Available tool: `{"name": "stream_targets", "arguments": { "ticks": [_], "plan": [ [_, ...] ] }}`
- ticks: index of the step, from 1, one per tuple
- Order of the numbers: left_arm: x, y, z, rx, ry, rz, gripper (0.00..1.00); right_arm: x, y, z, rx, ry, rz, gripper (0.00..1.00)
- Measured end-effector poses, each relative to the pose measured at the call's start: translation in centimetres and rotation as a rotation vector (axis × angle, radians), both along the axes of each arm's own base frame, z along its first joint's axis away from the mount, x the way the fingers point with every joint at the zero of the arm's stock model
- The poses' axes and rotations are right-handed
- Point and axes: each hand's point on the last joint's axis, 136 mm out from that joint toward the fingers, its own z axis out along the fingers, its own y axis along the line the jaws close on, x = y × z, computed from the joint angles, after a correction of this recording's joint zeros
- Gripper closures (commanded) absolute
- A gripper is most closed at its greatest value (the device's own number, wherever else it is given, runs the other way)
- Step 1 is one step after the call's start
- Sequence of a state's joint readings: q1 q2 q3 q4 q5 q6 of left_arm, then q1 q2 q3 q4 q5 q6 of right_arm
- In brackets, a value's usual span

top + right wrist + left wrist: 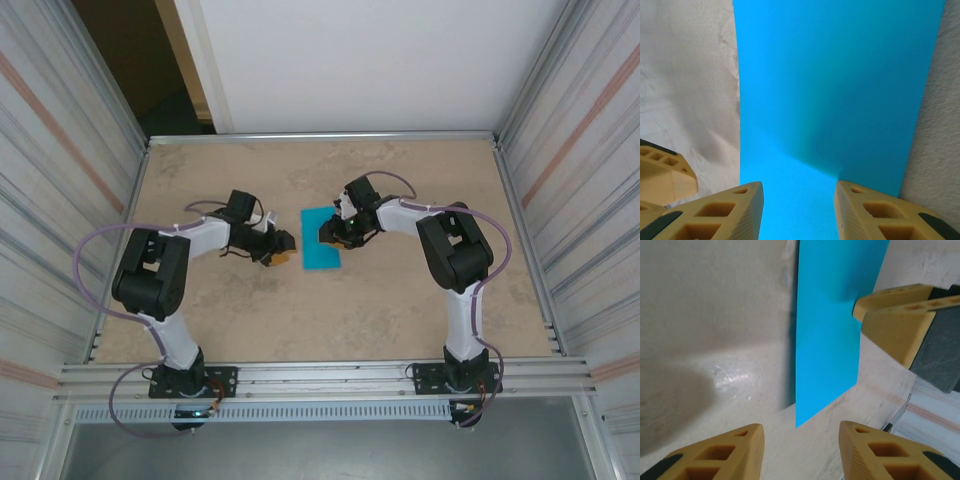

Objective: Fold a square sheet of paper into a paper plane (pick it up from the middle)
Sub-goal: Third fold the triangle at the center of the table.

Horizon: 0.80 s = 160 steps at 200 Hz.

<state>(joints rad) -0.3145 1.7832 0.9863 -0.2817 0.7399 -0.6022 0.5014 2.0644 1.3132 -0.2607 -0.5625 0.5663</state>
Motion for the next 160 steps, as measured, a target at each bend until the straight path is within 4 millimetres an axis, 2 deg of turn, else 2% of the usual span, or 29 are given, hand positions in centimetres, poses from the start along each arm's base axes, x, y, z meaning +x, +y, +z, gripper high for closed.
{"name": "stream_targets", "arguments": {
  "ticks": [48, 75, 160],
  "plan": [
    [-1.2, -1.6, -0.5, 0.006, 0.029, -0.041, 0.65, -0.2, 0.2, -0.1, 0.02, 0.006, 0.004, 0.6],
    [-1.5, -1.9, -1.4, 0.012, 0.062, -0.04, 0.66, -0.2, 0.2, -0.1, 0.025, 0.017, -0.011, 0.59],
    [-1.1, -2.4, -2.6, -0.005, 0.093, -0.051, 0.71, -0.2, 0.8, 0.0, 0.071, 0.028, -0.053, 0.59]
  ]
}}
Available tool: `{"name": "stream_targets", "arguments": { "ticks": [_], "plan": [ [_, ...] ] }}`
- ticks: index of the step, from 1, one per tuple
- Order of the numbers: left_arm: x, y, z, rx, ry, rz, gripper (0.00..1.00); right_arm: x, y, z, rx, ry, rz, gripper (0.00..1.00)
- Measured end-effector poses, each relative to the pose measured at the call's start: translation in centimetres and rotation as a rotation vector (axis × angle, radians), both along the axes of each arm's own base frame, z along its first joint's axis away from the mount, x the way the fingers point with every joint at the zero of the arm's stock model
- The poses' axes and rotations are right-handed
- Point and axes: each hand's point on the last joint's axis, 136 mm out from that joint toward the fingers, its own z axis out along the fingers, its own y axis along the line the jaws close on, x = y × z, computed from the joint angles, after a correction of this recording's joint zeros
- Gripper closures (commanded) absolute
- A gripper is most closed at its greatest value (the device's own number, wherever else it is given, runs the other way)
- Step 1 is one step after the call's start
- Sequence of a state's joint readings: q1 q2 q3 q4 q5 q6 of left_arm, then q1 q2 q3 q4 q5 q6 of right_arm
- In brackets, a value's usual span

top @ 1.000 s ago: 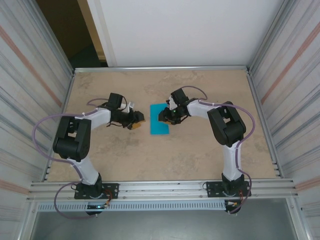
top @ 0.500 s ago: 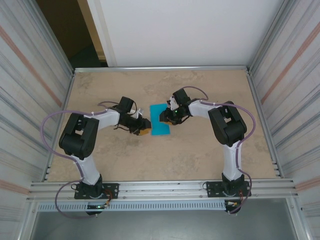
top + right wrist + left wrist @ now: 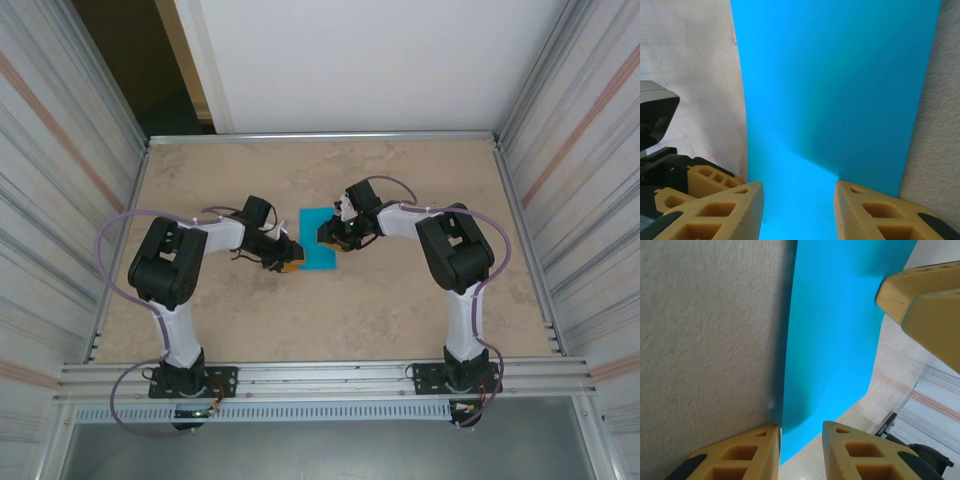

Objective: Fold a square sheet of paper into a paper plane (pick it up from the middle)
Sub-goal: Third fold the triangle at the center of the table.

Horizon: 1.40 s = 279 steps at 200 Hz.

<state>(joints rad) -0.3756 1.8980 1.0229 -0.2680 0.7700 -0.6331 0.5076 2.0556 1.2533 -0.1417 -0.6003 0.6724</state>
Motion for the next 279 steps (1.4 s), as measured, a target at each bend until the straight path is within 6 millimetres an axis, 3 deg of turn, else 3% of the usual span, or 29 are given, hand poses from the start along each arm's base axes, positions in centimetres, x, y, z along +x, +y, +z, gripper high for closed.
{"name": "stream_targets", "arguments": {
  "ticks": [67, 100, 137, 183, 217, 250, 279],
  "plan": [
    [2.5, -0.9, 1.5, -0.052, -0.063, 0.001, 0.74, -0.1, 0.1, 0.0, 0.004, -0.007, 0.002, 0.59],
    [3.7, -0.4, 0.9, -0.047, -0.045, 0.035, 0.78, -0.1, 0.1, 0.0, 0.005, -0.007, 0.002, 0.59],
    [4.0, -0.3, 0.4, -0.037, -0.03, 0.046, 0.81, -0.1, 0.1, 0.1, 0.006, -0.01, 0.002, 0.58],
    [4.5, -0.5, 0.9, -0.048, -0.017, 0.069, 0.93, 0.0, 0.1, 0.2, 0.01, -0.019, 0.002, 0.57],
    [4.5, -0.3, 0.9, -0.046, 0.003, 0.085, 0.97, -0.3, -0.2, 0.6, -0.027, -0.054, -0.009, 0.49],
    [4.5, -0.2, 0.9, -0.046, 0.026, 0.107, 0.97, -0.8, -0.7, 2.6, -0.14, -0.201, 0.008, 0.44],
    [4.5, -0.2, 1.0, -0.048, 0.045, 0.125, 0.97, -2.2, 0.6, 4.9, -0.257, -0.404, 0.085, 0.43]
  ]
}}
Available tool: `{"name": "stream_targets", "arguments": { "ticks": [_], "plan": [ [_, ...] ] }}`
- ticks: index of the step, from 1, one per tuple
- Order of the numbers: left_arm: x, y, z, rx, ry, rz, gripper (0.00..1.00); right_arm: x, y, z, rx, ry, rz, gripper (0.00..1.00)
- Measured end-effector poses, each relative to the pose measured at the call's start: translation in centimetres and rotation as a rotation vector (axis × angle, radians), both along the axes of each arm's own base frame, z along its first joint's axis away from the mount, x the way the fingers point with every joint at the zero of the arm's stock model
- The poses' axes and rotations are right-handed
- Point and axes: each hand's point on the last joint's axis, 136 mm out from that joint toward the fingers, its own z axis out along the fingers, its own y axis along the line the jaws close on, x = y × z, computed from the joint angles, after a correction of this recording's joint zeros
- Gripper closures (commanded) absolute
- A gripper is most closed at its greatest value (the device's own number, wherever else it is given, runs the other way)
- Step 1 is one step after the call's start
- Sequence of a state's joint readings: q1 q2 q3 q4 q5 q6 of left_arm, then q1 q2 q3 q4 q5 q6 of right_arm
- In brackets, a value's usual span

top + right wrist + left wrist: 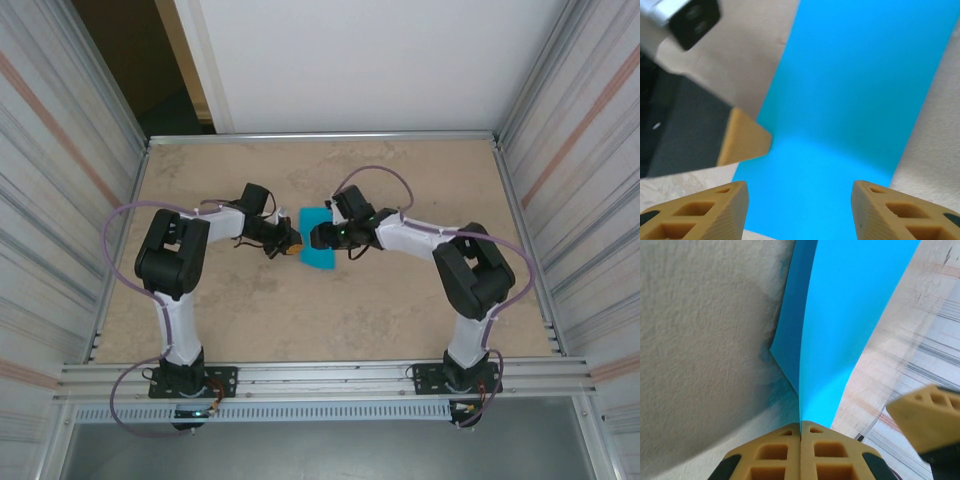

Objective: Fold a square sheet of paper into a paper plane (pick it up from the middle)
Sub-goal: Third fold the triangle at the center of the table.

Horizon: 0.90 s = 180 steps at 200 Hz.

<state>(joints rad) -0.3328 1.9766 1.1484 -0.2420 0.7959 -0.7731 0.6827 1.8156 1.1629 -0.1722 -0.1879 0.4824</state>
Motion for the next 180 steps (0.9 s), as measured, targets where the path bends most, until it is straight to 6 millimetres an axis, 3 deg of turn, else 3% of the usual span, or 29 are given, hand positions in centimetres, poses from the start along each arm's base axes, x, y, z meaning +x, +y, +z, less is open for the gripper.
{"name": "stream_targets", "arguments": {
  "ticks": [56, 122, 180],
  "plan": [
    [-0.1, -0.1, 0.3, -0.011, 0.042, 0.031, 0.97, -4.3, 3.2, -0.4, -0.193, -0.213, 0.21, 0.41],
    [0.1, 0.0, 1.0, -0.03, 0.065, 0.057, 0.97, -3.1, 3.1, -2.3, -0.284, -0.293, 0.249, 0.46],
    [0.1, 0.0, 1.0, -0.031, 0.072, 0.063, 0.96, -2.5, 3.0, -2.0, -0.314, -0.346, 0.272, 0.56]
  ]
}}
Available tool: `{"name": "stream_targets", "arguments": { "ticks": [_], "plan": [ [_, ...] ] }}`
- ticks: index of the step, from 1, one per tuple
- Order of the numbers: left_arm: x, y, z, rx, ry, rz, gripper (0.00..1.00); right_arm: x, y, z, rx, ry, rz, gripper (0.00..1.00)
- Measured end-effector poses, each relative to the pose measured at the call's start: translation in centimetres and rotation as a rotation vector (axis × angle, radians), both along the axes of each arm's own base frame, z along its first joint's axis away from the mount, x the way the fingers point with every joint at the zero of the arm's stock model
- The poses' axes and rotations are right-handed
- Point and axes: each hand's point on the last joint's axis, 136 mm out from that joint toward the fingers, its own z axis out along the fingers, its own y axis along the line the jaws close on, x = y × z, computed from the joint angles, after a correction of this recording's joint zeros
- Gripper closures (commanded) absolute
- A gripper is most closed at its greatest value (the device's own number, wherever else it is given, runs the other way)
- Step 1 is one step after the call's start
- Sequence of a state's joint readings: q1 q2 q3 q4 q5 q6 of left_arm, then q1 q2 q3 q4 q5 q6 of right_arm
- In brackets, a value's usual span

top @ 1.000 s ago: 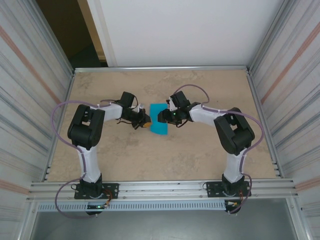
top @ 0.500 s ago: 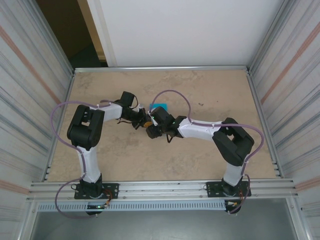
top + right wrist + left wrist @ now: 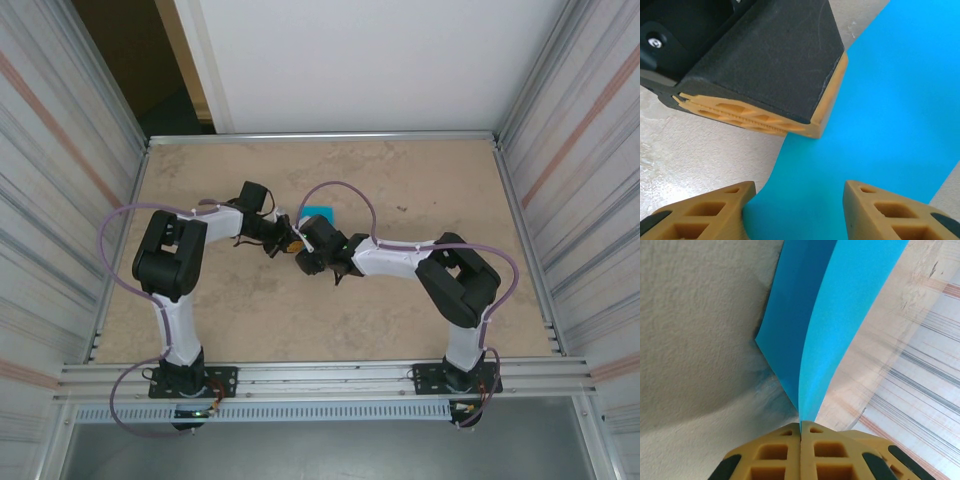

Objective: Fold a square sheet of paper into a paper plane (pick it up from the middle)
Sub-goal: Third fold the triangle at the center of the table.

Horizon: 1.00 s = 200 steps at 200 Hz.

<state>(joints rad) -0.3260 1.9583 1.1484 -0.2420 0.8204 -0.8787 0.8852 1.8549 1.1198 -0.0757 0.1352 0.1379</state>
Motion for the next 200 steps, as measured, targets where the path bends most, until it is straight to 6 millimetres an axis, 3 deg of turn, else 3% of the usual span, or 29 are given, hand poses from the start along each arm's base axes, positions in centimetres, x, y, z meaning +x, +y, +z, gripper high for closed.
{"name": "stream_targets", "arguments": {
  "ticks": [77, 110, 161, 200],
  "plan": [
    [0.0, 0.0, 0.0, 0.0, 0.001, 0.001, 0.95, -0.1, -0.1, -0.1, -0.011, -0.006, 0.014, 0.75],
    [0.2, 0.3, 0.0, 0.001, 0.003, 0.009, 0.88, -0.1, -0.3, -0.3, -0.016, -0.001, 0.013, 0.86],
    [1.3, 4.0, 0.3, 0.027, 0.003, 0.09, 0.73, -0.4, -0.3, -0.7, 0.009, 0.038, 0.029, 0.91],
    [3.3, 6.6, 2.7, 0.035, -0.092, 0.154, 0.69, -1.2, -1.4, -1.4, 0.099, 0.147, 0.036, 0.91]
  ]
}}
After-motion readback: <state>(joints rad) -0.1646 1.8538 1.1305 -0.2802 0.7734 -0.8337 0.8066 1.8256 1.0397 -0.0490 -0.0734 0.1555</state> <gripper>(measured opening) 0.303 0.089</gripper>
